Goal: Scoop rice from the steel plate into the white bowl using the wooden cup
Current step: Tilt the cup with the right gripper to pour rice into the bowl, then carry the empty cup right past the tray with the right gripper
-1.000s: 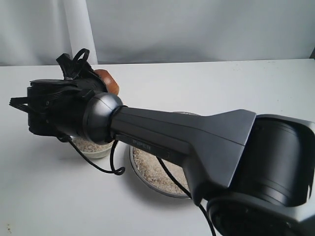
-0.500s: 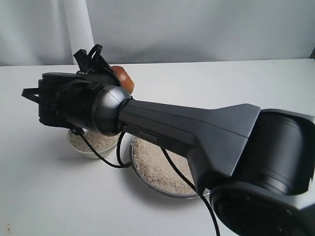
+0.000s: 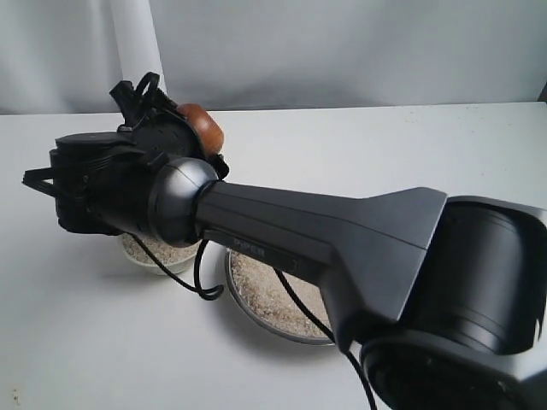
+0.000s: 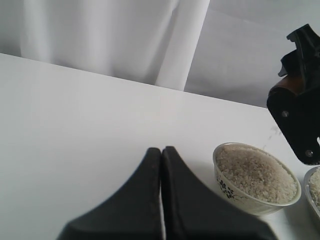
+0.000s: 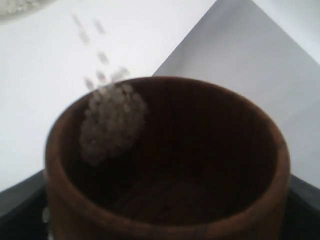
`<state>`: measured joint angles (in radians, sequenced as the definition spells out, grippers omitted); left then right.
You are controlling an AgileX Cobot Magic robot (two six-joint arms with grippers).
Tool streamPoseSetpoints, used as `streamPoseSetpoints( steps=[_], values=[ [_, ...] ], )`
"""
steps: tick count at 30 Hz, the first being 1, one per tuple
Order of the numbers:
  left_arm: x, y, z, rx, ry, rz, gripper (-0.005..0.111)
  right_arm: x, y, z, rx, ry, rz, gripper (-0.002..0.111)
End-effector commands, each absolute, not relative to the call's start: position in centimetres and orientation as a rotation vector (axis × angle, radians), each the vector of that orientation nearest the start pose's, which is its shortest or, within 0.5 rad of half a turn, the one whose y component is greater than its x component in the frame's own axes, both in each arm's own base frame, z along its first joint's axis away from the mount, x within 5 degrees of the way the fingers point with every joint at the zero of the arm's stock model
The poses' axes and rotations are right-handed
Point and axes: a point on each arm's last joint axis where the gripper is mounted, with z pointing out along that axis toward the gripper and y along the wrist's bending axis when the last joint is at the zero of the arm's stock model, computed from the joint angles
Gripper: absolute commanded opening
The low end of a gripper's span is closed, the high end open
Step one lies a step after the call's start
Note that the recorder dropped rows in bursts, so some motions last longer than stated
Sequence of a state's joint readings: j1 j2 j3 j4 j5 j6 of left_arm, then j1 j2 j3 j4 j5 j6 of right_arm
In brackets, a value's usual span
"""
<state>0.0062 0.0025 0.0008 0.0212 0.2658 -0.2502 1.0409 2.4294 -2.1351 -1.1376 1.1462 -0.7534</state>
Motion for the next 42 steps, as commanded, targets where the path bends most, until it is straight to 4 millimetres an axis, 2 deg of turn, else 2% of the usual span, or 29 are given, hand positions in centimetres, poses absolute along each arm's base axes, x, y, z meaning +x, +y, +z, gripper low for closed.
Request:
streamPoseSetpoints(
  steps=[1,7,23,29,31,32,35,38,41,42],
  values=[
    [5.5,0.0,18.9,-0.210,1.740,-0.169,0.000,32.5,41.3,22.0,-2.140,1.031,-1.438,0.000],
    [5.5,0.0,18.9,-0.210,1.740,-0.169,0.000,32.7,41.4,22.4,-2.115,0.984,-1.489,0.000],
    [5.5,0.0,18.9,-0.210,1.740,-0.169,0.000,33.1,41.0,22.5,-2.088,1.016,-1.500,0.000],
    [5.5,0.0,18.9,-0.210,1.740,-0.169,0.000,32.9,40.8,21.9,-2.082,1.137,-1.403,0.000],
    [5.5,0.0,18.9,-0.210,1.740,-0.169,0.000,32.9,40.7,22.5,-1.955,1.259,-1.342,0.000],
    [5.5,0.0,18.9,-0.210,1.740,-0.169,0.000,32.7,40.4,23.5,-1.854,1.348,-1.300,0.000],
    [5.5,0.0,18.9,-0.210,1.740,-0.169,0.000,32.0,39.5,26.7,-1.696,1.495,-1.159,0.000],
    [5.5,0.0,18.9,-0.210,1.740,-0.169,0.000,30.8,37.5,31.0,-1.610,1.739,-0.740,0.000],
    [5.5,0.0,18.9,-0.210,1.740,-0.169,0.000,30.8,34.1,35.4,-1.467,1.921,-0.375,0.000],
    [5.5,0.0,18.9,-0.210,1.740,-0.169,0.000,31.0,32.9,36.6,-1.420,1.953,-0.305,0.000]
  ],
)
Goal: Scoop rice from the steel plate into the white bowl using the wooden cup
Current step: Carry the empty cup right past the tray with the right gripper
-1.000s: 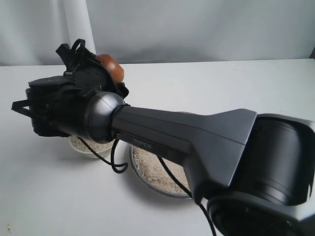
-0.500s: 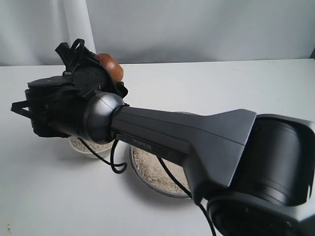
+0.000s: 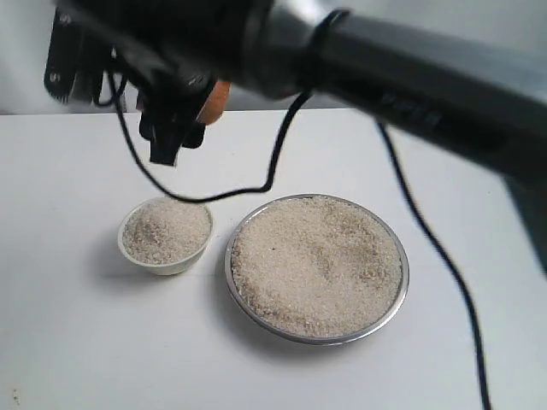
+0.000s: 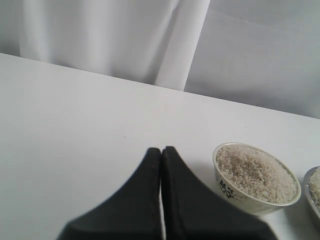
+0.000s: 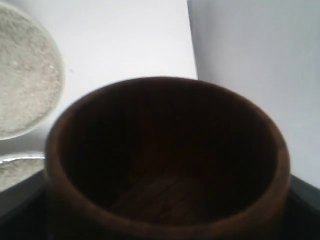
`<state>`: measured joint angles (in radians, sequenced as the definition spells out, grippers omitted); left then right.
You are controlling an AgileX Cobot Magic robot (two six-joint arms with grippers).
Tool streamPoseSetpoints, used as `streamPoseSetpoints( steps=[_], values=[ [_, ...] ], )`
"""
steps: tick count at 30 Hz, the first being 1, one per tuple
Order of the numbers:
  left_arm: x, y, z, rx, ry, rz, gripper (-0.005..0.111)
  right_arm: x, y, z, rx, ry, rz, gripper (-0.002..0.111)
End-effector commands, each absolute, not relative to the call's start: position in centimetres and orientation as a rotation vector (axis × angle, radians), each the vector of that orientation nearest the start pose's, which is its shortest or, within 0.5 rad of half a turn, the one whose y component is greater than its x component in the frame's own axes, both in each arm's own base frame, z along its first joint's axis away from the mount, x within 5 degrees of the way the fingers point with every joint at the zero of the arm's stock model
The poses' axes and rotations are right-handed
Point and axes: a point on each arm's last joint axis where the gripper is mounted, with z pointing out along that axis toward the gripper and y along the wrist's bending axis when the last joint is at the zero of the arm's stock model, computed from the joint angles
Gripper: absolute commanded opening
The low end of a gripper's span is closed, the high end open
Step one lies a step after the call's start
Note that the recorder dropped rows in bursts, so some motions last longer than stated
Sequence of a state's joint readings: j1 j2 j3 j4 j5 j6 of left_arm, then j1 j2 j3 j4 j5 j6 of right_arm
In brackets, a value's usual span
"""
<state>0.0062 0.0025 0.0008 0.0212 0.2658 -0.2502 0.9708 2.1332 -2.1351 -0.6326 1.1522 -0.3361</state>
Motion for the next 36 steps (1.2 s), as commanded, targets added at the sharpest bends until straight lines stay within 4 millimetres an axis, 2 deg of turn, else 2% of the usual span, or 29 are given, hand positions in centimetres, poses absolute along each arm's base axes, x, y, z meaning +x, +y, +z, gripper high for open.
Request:
streamPoseSetpoints(
  steps=[1,4,6,8,11,14,17,19,20,24,26,31,33,36],
  values=[
    [5.5,0.0,18.9,-0.210,1.740,-0.169,0.000,31.1,31.4,38.2,-1.360,1.985,-0.228,0.000],
    [5.5,0.0,18.9,-0.210,1.740,-0.169,0.000,31.7,28.2,40.3,-1.247,2.058,-0.145,0.000],
    [5.5,0.0,18.9,-0.210,1.740,-0.169,0.000,32.0,26.0,41.0,-1.190,2.129,-0.095,0.000],
    [5.5,0.0,18.9,-0.210,1.740,-0.169,0.000,32.3,24.2,40.7,-1.158,2.184,-0.076,0.000],
    [5.5,0.0,18.9,-0.210,1.740,-0.169,0.000,32.3,21.3,38.5,-1.133,2.269,-0.086,0.000],
    [5.5,0.0,18.9,-0.210,1.740,-0.169,0.000,32.2,18.4,34.1,-1.083,2.298,-0.066,0.000],
    [5.5,0.0,18.9,-0.210,1.740,-0.169,0.000,31.3,15.1,29.8,-0.923,2.234,0.028,0.000],
    [5.5,0.0,18.9,-0.210,1.740,-0.169,0.000,30.5,13.0,28.5,-0.784,2.149,0.083,0.000],
    [5.5,0.0,18.9,-0.210,1.740,-0.169,0.000,29.7,11.4,27.2,-0.701,2.134,0.088,0.000],
    [5.5,0.0,18.9,-0.210,1.740,-0.169,0.000,26.7,6.9,26.0,-0.473,2.020,0.028,0.000],
    [5.5,0.0,18.9,-0.210,1.740,-0.169,0.000,25.1,5.4,26.2,-0.412,1.964,-0.009,0.000],
    [5.5,0.0,18.9,-0.210,1.740,-0.169,0.000,22.2,4.4,27.6,-0.261,1.797,0.034,0.000],
    [5.5,0.0,18.9,-0.210,1.740,-0.169,0.000,21.2,4.2,27.1,-0.256,1.761,0.048,0.000],
    [5.5,0.0,18.9,-0.210,1.740,-0.169,0.000,19.8,4.0,25.2,-0.231,1.700,0.082,0.000]
  ],
)
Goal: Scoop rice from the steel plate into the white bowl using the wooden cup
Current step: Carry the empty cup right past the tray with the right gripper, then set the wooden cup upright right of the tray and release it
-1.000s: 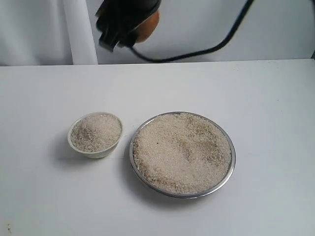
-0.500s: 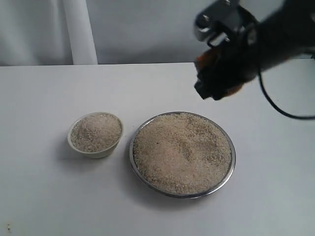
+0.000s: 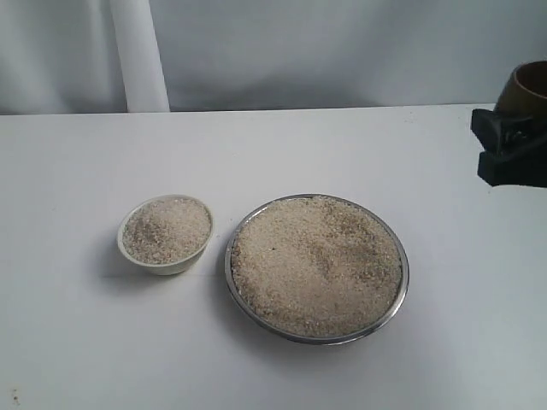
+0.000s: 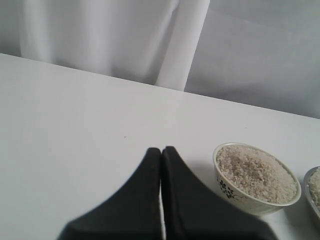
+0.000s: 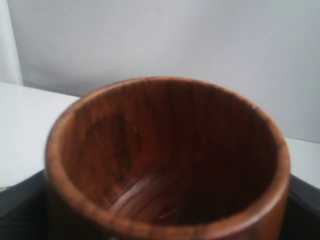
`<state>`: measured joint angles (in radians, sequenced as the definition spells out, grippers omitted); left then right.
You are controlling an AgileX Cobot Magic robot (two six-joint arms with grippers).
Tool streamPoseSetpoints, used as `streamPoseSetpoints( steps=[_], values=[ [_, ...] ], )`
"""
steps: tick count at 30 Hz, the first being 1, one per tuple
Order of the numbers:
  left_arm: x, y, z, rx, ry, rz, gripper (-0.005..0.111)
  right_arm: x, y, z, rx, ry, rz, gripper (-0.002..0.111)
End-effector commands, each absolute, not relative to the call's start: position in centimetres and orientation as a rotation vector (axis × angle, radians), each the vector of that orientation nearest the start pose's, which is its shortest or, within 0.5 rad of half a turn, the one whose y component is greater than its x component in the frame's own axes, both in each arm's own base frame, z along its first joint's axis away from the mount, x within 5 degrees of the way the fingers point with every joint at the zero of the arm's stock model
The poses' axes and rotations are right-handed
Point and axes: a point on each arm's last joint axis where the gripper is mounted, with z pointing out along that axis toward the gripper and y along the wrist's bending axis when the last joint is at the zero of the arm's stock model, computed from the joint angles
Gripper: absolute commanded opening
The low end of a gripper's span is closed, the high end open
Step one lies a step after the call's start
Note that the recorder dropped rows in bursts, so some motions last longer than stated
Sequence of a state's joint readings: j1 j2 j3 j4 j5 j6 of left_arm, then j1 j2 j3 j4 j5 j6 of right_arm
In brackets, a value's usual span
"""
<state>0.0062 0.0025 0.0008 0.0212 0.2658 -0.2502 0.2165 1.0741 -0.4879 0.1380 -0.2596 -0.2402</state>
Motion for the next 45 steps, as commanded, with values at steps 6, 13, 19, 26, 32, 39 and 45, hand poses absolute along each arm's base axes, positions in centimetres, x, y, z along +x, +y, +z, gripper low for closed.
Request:
streamPoseSetpoints(
  steps=[6,13,19,26,32,39,45],
  values=[
    [5.5,0.0,18.9,-0.210,1.740,-0.169,0.000,18.2,4.1,21.8,-0.269,1.599,0.108,0.000],
    [5.5,0.0,18.9,-0.210,1.740,-0.169,0.000,20.3,4.7,17.7,-0.335,1.711,0.088,0.000],
    [5.5,0.0,18.9,-0.210,1.740,-0.169,0.000,22.2,4.0,14.0,-0.258,1.739,-0.010,0.000],
    [5.5,0.0,18.9,-0.210,1.740,-0.169,0.000,24.9,4.8,8.2,-0.297,1.910,0.007,0.000],
    [5.5,0.0,18.9,-0.210,1.740,-0.169,0.000,26.0,5.1,6.7,-0.283,1.939,0.024,0.000],
    [5.5,0.0,18.9,-0.210,1.740,-0.169,0.000,26.0,4.7,6.7,-0.245,1.944,-0.010,0.001],
    [5.5,0.0,18.9,-0.210,1.740,-0.169,0.000,26.0,5.1,6.8,-0.280,1.935,0.026,0.049]
  ],
)
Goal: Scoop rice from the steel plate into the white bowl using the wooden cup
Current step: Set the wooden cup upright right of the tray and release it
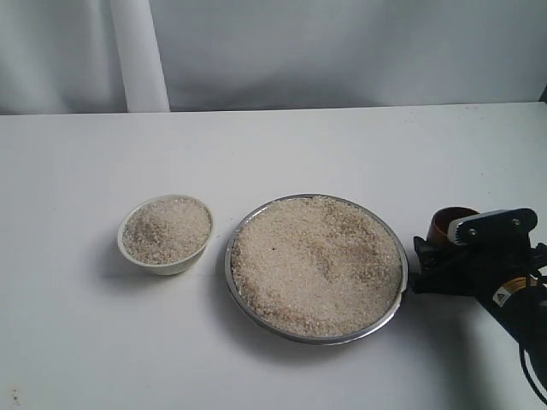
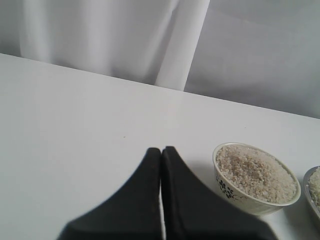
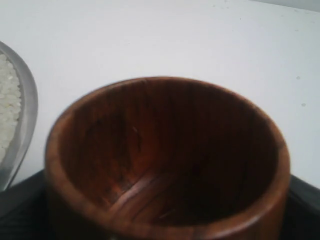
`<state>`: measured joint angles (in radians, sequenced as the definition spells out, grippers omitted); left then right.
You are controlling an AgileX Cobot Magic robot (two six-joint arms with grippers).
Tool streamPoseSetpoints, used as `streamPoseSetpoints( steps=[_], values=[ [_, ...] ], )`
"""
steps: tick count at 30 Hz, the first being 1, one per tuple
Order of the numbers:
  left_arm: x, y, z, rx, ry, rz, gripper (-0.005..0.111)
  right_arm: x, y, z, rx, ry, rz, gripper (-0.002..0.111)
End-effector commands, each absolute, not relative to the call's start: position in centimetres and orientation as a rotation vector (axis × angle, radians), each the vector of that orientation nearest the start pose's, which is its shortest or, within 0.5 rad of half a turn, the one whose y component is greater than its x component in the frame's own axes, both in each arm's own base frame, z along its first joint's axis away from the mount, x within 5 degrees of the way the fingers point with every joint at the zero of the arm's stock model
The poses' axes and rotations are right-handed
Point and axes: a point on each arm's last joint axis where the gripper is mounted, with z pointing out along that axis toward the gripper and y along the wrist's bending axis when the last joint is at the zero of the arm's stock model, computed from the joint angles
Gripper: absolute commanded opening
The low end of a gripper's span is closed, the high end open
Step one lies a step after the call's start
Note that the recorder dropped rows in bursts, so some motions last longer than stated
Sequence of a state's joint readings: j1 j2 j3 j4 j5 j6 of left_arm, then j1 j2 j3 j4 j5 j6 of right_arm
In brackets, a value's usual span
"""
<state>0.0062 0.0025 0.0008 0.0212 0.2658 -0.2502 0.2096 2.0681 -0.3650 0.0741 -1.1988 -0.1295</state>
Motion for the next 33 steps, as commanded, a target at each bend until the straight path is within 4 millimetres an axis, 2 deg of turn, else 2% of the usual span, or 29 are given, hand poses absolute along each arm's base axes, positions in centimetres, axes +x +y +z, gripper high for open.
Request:
streamPoseSetpoints(
  steps=[1,3,5,10,14,17,23,25,27,33],
  values=[
    [5.5,0.0,18.9,-0.210,1.740,-0.169,0.000,26.0,5.1,6.8,-0.271,1.936,0.033,0.061],
    [5.5,0.0,18.9,-0.210,1.740,-0.169,0.000,26.0,5.1,6.8,-0.256,1.939,0.043,0.080],
    [5.5,0.0,18.9,-0.210,1.740,-0.169,0.000,26.0,5.1,6.8,-0.250,1.939,0.039,0.090],
    [5.5,0.0,18.9,-0.210,1.740,-0.169,0.000,26.0,5.1,7.0,-0.249,1.932,0.039,0.090],
    [5.5,0.0,18.9,-0.210,1.740,-0.169,0.000,25.9,4.9,8.3,-0.228,1.896,0.023,0.090],
    [5.5,0.0,18.9,-0.210,1.740,-0.169,0.000,25.3,4.6,10.0,-0.216,1.847,0.012,0.090],
    [5.5,0.0,18.9,-0.210,1.740,-0.169,0.000,23.8,4.6,14.8,-0.226,1.678,0.033,0.090],
    [5.5,0.0,18.9,-0.210,1.740,-0.169,0.000,23.2,4.7,16.8,-0.238,1.593,0.054,0.087],
    [5.5,0.0,18.9,-0.210,1.740,-0.169,0.000,22.7,4.7,18.1,-0.254,1.591,0.063,0.082],
    [5.5,0.0,18.9,-0.210,1.740,-0.169,0.000,20.4,4.3,21.6,-0.262,1.611,0.066,0.048]
  ],
)
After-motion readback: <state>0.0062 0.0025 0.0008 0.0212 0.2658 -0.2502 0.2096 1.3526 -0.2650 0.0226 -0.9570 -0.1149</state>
